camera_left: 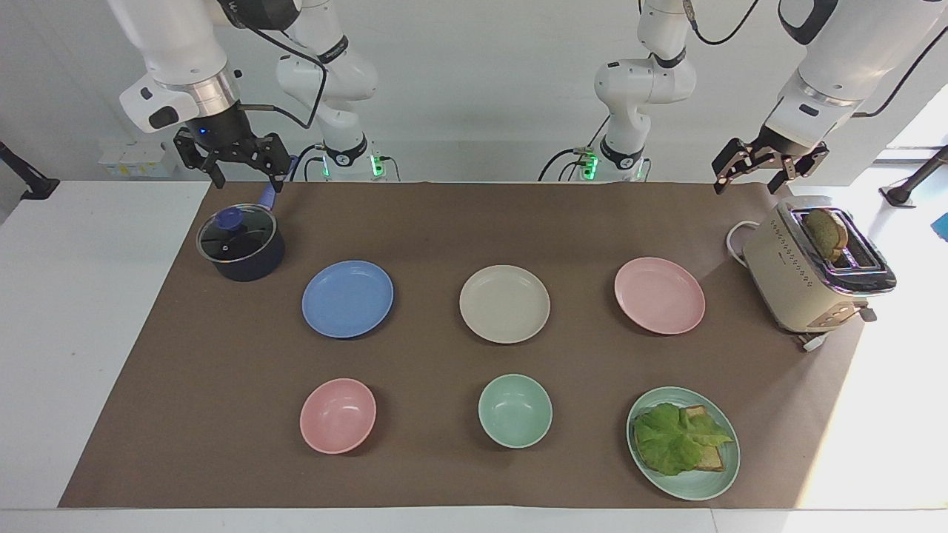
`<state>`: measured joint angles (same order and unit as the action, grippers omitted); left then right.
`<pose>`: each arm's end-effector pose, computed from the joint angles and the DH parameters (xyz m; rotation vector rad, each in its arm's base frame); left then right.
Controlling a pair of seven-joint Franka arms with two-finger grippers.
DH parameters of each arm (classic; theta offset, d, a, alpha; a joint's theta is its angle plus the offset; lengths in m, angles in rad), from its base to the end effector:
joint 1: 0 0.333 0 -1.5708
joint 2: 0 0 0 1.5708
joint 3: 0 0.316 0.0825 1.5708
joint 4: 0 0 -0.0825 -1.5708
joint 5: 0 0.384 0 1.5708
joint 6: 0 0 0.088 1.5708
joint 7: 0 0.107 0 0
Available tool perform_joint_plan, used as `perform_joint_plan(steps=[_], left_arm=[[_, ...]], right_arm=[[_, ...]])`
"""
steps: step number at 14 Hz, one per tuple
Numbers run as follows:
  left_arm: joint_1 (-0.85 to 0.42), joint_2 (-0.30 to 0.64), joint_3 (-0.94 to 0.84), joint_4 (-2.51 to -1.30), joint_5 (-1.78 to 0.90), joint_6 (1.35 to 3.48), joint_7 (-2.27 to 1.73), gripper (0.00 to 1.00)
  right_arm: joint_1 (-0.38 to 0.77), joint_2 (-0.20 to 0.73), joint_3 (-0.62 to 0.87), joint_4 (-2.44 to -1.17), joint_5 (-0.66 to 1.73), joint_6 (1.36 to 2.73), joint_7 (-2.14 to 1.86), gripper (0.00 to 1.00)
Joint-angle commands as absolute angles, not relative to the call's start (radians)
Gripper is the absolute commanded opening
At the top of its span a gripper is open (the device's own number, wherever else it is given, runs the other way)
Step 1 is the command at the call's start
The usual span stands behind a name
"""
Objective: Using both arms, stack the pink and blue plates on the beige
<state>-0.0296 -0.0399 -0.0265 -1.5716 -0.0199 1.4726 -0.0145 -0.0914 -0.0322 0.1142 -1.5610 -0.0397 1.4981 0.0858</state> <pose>0.5309 -0.0324 0.6375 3.1228 -0.0670 -0.0933 0.5372 0.0089 0.6404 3.0947 -0.1012 -0.0441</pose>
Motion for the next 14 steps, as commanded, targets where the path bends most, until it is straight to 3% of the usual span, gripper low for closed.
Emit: perform_joint_plan(steps=[1, 6, 10, 14], left_arm=[[-0.002, -0.06, -0.032, -1.601, -0.014, 1.493, -0.006, 1.0], [0.003, -0.061, -0.032, -1.63, -0.014, 1.5, -0.006, 1.0], [0.02, -0.064, -0.032, -1.871, -0.014, 1.779, -0.002, 1.0], [0.046, -0.014, -0.032, -2.0, -0.015, 1.965, -0.005, 1.0]], right_arm=[[-0.104, -0.049, 0.118, -1.58, -0.017, 1.491, 0.084, 1.0], [-0.104, -0.049, 0.118, -1.577, -0.017, 1.496, 0.084, 1.0], [-0.104, -0.049, 0.118, -1.577, -0.017, 1.497, 0.084, 1.0], [-0.104, -0.049, 0.118, -1.577, -0.017, 1.497, 0.084, 1.0]])
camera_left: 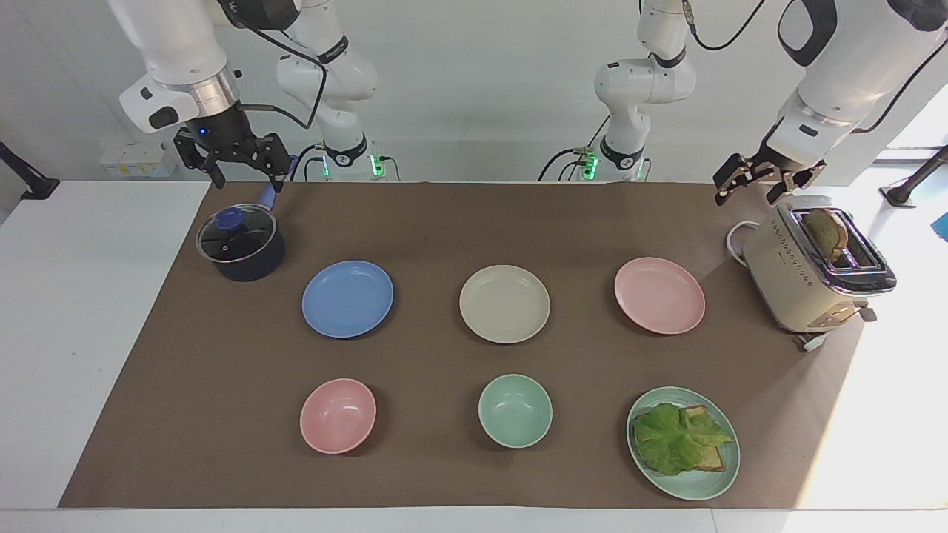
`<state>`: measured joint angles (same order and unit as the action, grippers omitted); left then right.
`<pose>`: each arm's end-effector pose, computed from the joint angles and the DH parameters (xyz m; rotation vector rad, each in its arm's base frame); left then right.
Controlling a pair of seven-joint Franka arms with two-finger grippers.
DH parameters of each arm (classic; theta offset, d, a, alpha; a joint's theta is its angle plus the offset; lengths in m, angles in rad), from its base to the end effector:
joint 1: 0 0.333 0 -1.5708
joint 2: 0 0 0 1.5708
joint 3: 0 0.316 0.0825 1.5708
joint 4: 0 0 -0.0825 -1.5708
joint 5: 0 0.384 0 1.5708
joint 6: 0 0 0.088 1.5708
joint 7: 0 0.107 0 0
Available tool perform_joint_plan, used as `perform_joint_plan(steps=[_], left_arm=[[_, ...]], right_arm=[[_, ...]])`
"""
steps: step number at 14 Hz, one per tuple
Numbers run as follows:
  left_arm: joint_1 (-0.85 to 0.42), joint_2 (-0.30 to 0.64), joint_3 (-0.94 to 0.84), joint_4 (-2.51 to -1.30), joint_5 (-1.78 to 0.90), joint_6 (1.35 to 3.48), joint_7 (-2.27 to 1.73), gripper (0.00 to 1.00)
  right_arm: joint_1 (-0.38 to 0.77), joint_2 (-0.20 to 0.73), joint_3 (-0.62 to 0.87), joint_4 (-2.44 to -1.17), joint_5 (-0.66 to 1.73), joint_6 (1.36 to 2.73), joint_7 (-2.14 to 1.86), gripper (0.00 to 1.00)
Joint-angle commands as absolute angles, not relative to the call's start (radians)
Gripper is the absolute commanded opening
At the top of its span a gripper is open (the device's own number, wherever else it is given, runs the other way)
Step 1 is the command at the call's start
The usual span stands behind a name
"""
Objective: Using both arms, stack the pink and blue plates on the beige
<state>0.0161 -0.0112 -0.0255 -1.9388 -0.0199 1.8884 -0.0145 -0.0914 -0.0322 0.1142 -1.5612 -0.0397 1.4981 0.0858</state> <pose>0.5513 -0.0067 0.4827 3.1229 0.0183 -0.0616 0.5372 0.0089 0.6403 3.0947 -0.1012 -0.0445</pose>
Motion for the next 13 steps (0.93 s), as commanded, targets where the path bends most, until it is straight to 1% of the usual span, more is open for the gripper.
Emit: perform_joint_plan(steps=[1, 4, 11, 13], left_arm=[[0.052, 0.015, -0.032, -2.002, -0.014, 1.977, -0.005, 1.0], [0.057, 0.089, -0.032, -2.002, -0.014, 2.005, -0.005, 1.0], [0.103, 0.149, -0.032, -2.008, -0.015, 2.063, 0.002, 1.0], [0.107, 0.175, -0.032, -2.04, -0.014, 2.101, 0.0, 1.0]], right_arm=[[-0.103, -0.049, 0.118, -1.577, -0.017, 1.497, 0.084, 1.0], [-0.104, -0.049, 0.117, -1.577, -0.017, 1.5, 0.084, 1.0], [-0.104, -0.049, 0.117, -1.577, -0.017, 1.5, 0.083, 1.0], [-0.104, -0.049, 0.117, -1.577, -0.017, 1.502, 0.081, 1.0]])
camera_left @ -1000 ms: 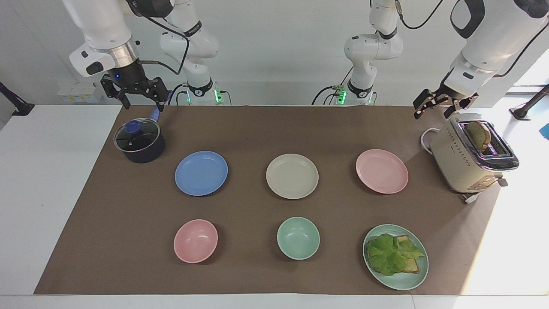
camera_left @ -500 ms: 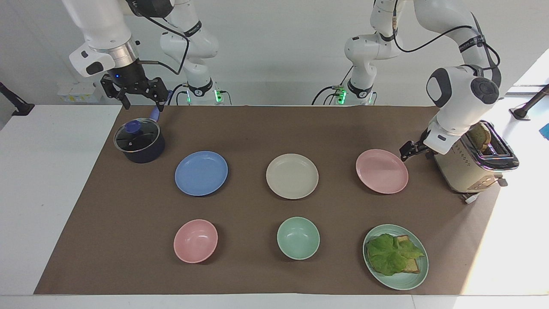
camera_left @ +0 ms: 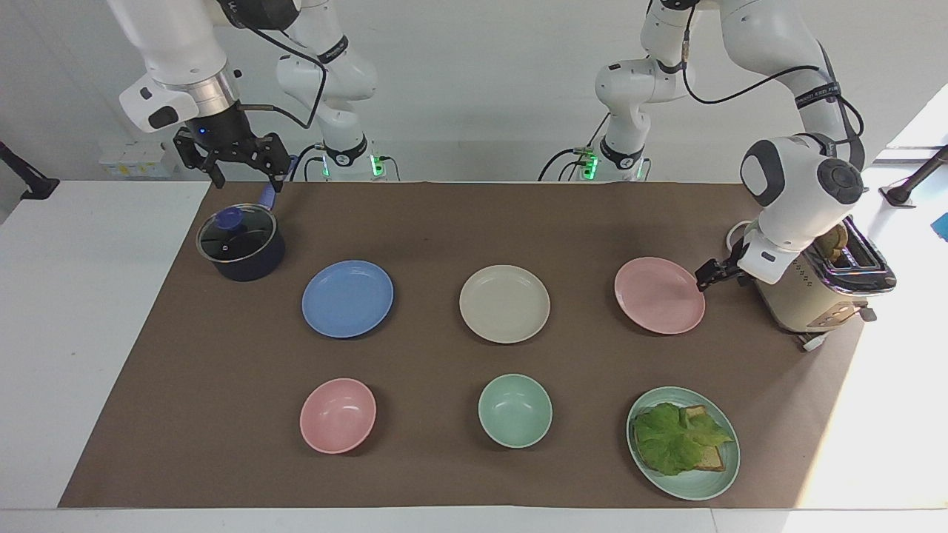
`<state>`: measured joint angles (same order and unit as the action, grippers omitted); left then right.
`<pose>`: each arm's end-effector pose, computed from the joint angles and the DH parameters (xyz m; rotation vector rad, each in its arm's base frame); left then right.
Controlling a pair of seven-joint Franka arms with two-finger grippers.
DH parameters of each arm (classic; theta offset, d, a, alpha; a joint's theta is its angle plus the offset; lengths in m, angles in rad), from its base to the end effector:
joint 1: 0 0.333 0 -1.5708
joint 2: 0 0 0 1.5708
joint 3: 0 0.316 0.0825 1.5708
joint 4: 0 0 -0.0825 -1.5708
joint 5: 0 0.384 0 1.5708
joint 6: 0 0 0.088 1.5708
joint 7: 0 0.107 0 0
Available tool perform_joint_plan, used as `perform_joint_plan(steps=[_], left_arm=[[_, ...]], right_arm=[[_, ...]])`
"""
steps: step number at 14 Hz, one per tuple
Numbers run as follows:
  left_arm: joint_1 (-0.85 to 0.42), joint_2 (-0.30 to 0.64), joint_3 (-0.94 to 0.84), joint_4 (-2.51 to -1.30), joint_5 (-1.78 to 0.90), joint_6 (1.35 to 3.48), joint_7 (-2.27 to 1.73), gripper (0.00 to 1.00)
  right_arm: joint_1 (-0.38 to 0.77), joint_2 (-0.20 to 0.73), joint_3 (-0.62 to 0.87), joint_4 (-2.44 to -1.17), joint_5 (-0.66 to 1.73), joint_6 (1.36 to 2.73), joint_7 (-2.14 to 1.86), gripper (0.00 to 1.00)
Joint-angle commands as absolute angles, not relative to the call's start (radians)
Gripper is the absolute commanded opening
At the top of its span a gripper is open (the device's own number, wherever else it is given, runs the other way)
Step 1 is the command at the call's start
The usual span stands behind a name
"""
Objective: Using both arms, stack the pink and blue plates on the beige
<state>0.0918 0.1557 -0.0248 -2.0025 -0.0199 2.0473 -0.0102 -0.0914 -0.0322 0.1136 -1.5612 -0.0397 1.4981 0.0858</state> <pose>0.5703 0.0375 0.3722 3.1098 0.1360 -0.1717 0.5372 0.0085 0.6403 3.0947 -0.1021 -0.0445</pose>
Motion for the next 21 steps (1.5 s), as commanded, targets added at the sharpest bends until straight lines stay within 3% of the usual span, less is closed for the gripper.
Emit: perform_joint_plan(steps=[1, 8, 10, 11, 17, 21], left_arm=[[0.107, 0.176, -0.032, -2.063, -0.014, 2.121, 0.003, 1.0], [0.1, 0.146, -0.032, -2.177, -0.015, 2.114, -0.009, 1.0], [0.095, 0.147, -0.032, -2.169, -0.015, 2.111, -0.056, 0.21], [0.094, 0.15, -0.032, -2.164, -0.015, 2.111, -0.057, 0.0], [0.092, 0.155, -0.035, -2.139, -0.015, 2.044, -0.045, 0.0], [0.091, 0.155, -0.043, -1.999, -0.061, 1.805, -0.04, 0.0]], right_arm=[[-0.104, -0.049, 0.117, -1.577, -0.017, 1.5, 0.081, 1.0], [-0.104, -0.049, 0.117, -1.577, -0.017, 1.502, 0.081, 1.0], [-0.104, -0.048, 0.117, -1.575, -0.017, 1.505, 0.086, 1.0], [-0.104, -0.048, 0.117, -1.575, -0.017, 1.505, 0.084, 1.0], [-0.106, -0.048, 0.115, -1.575, -0.017, 1.503, 0.084, 1.0], [-0.107, -0.048, 0.115, -1.575, -0.017, 1.506, 0.089, 1.0]])
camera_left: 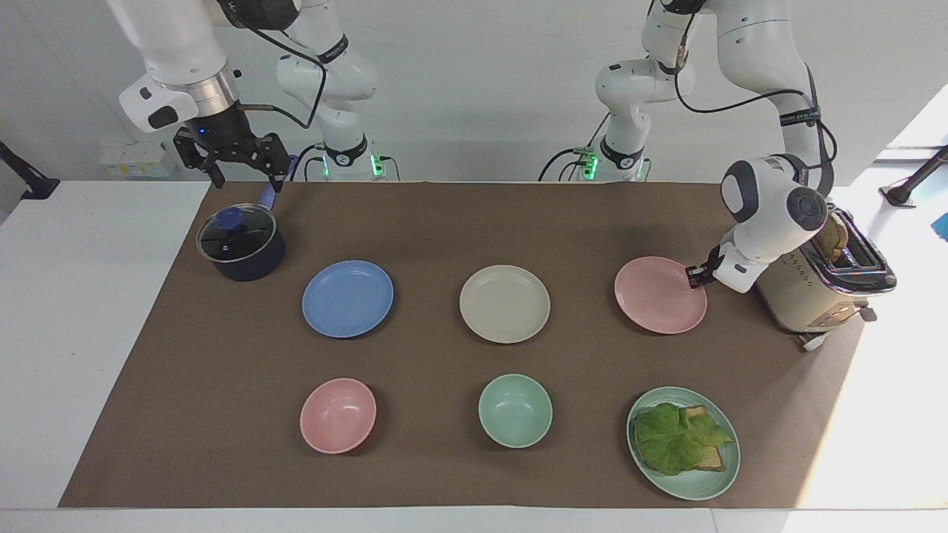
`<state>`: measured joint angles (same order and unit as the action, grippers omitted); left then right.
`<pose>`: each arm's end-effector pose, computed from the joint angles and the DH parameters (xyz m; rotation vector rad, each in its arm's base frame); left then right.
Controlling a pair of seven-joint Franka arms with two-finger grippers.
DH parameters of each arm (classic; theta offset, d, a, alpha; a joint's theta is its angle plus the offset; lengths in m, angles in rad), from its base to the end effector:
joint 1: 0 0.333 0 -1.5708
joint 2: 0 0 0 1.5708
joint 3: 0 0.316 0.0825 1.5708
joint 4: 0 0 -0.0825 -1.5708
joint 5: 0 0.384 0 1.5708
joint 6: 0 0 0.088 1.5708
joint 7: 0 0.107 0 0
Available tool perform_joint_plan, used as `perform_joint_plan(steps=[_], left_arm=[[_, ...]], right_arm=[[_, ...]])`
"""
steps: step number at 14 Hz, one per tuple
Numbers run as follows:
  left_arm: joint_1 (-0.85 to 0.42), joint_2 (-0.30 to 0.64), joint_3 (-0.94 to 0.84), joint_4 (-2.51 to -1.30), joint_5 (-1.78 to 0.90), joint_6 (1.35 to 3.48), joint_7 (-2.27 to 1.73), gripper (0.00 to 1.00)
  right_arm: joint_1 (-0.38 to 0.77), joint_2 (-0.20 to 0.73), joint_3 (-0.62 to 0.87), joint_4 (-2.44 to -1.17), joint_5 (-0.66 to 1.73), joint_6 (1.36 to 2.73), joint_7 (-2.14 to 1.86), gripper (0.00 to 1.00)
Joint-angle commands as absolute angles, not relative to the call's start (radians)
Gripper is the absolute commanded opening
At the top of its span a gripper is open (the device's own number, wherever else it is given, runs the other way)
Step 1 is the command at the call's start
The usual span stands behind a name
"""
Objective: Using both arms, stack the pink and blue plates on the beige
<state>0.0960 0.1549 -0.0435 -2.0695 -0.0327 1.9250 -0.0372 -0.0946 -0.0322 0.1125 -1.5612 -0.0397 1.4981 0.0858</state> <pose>0.5372 0.0262 0.3364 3.0651 0.1613 -0.4624 0.5372 0.0062 0.6403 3.0946 -0.1088 -0.0446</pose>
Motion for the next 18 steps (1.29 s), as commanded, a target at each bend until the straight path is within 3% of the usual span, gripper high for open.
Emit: perform_joint_plan(steps=[1, 3, 7, 14, 18], left_arm=[[0.091, 0.156, -0.044, -1.95, -0.092, 1.745, -0.043, 0.0], [0.077, 0.16, -0.044, -1.879, -0.164, 1.654, -0.06, 0.0], [-0.018, 0.15, -0.08, -1.865, -0.235, 1.652, -0.26, 0.0], [-0.302, 0.147, -0.089, -1.96, -0.368, 1.958, -0.52, 0.0], [-0.386, 0.182, -0.089, -2.017, -0.399, 2.166, -0.545, 0.0]], right_arm=[[-0.107, -0.048, 0.115, -1.575, -0.017, 1.506, 0.089, 1.0], [-0.107, -0.048, 0.115, -1.575, -0.017, 1.506, 0.086, 1.0], [-0.107, -0.048, 0.109, -1.575, -0.017, 1.505, 0.084, 1.0], [-0.113, -0.049, 0.107, -1.577, -0.018, 1.499, 0.083, 1.0], [-0.112, -0.049, 0.109, -1.575, -0.018, 1.499, 0.081, 1.0]])
